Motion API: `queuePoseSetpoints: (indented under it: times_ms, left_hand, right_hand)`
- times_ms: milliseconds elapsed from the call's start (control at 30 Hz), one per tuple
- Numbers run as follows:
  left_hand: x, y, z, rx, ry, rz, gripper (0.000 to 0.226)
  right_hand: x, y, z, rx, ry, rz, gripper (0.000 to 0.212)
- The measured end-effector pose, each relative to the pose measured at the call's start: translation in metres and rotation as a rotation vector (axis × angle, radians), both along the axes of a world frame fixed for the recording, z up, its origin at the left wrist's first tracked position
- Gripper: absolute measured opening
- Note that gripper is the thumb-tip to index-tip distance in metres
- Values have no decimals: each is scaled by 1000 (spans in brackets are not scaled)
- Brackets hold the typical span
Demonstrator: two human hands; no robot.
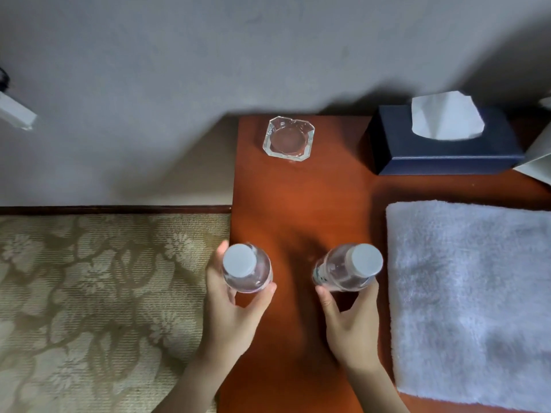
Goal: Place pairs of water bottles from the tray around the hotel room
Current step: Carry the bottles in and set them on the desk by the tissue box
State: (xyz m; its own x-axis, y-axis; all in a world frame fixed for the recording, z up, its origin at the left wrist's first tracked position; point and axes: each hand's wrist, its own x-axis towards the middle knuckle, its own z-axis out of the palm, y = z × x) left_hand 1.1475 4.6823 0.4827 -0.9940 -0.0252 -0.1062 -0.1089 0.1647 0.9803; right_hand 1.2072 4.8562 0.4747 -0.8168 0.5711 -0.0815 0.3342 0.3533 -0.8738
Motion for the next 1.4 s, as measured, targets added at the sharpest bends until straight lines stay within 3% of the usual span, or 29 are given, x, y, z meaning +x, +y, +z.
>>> queuePoseSetpoints:
  times_ms: [133,200,300,433,533,733,1033,1400]
  left_hand:
    - [4,8,-4,-191,42,15,101]
    - [-3,4,-12,-242,83,25,81]
    - [-17,-5,-15,-237,76,-50,60]
    - [-56,-11,-11,-93,19,-253,66]
    - [-96,-9,-12,-102,-7,-404,64]
    - [-154,14,-9,-163,30,-534,61]
    - [-192,37,-17,-215,124,-466,58]
    - [-191,43,-21,-313,195,-394,54]
  right_hand:
    - [-11,5,-1,28,-15,72,67]
    - [-17,9,-2,25,-56,85,68]
    - [-29,15,-3,39,-74,110,69]
    - [-51,23,-5,93,-70,148,72]
    - [-77,31,-8,159,-81,202,80]
    - [-142,51,-1,305,-58,338,61]
    - [-197,64,-4,333,3,376,56]
    - [-199,73,-12,307,15,433,51]
